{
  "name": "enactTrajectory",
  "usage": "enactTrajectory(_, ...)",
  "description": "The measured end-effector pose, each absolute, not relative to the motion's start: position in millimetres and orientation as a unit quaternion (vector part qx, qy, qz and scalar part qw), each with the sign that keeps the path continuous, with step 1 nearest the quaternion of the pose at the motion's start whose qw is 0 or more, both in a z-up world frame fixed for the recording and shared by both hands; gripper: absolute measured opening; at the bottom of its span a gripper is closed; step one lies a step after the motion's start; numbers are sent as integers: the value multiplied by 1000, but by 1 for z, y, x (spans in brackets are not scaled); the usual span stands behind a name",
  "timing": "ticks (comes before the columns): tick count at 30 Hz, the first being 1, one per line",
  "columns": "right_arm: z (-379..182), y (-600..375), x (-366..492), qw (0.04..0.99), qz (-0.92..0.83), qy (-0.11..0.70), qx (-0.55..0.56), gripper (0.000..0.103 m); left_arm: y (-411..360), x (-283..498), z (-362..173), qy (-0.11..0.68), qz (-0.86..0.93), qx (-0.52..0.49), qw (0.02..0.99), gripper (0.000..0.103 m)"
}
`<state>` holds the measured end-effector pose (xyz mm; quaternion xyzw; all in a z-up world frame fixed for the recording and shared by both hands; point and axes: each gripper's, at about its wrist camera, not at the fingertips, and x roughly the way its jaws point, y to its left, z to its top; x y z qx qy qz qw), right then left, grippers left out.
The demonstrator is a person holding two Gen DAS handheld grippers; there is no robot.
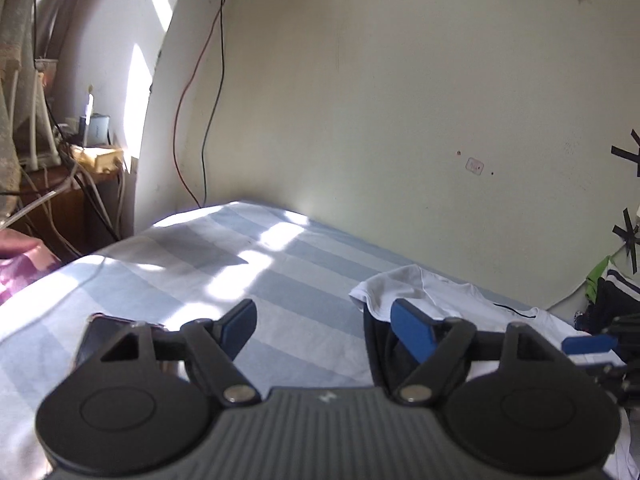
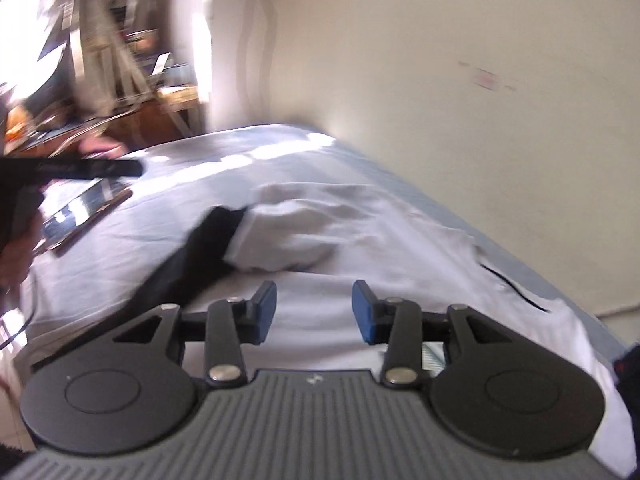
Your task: Fold small clothes
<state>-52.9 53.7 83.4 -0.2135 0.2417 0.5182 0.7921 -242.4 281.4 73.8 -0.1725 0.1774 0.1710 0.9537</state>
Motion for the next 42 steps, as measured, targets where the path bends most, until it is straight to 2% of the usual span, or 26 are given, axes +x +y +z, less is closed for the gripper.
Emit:
enactTrajectory(6,48,128,-114,732,576,246,-267,55,280,-304,76,157,161,-161,961,79)
enactTrajectory(8,37,147,-115,720,572,272,-282,52,283,-317,73,151,152,-160,964,80)
enactTrajectory(9,29,158,-118,712,567,287,-297,31,285,-323,72,147,150,-161,964,80)
enactTrajectory(11,27,172,-120,709,568,288,-302,5,291,-330,70,141,150,-162,965,80)
enactTrajectory(14,55,202,-120,708,585,276,-284,5,303,-338,75,124,160,-172,964,80)
enactTrajectory(19,154,235,-91,744,609,228,-154,5,319,-350,87,91,170,-188,963,81)
enactTrajectory(23,214,176,-19,792,567,216,-62,5,324,-340,86,87,153,-201,964,81)
enactTrajectory(27,213,77,48,832,493,255,-12,5,316,-294,83,100,101,-216,966,81)
enactTrajectory(30,176,-8,78,861,421,283,37,13,295,-240,86,106,63,-212,969,81)
enactTrajectory(31,161,-31,84,869,397,292,38,32,289,-217,88,113,49,-212,969,81)
enactTrajectory(33,123,-78,94,903,289,317,3,55,278,-170,88,144,28,-212,966,81)
enactTrajectory(36,77,-139,99,912,198,359,-1,53,262,-90,74,219,21,-206,953,81)
enactTrajectory(40,59,-157,73,896,248,366,41,54,240,-2,33,334,15,-191,923,81)
enactTrajectory(42,54,-146,60,884,288,367,33,56,232,21,12,361,12,-188,913,74)
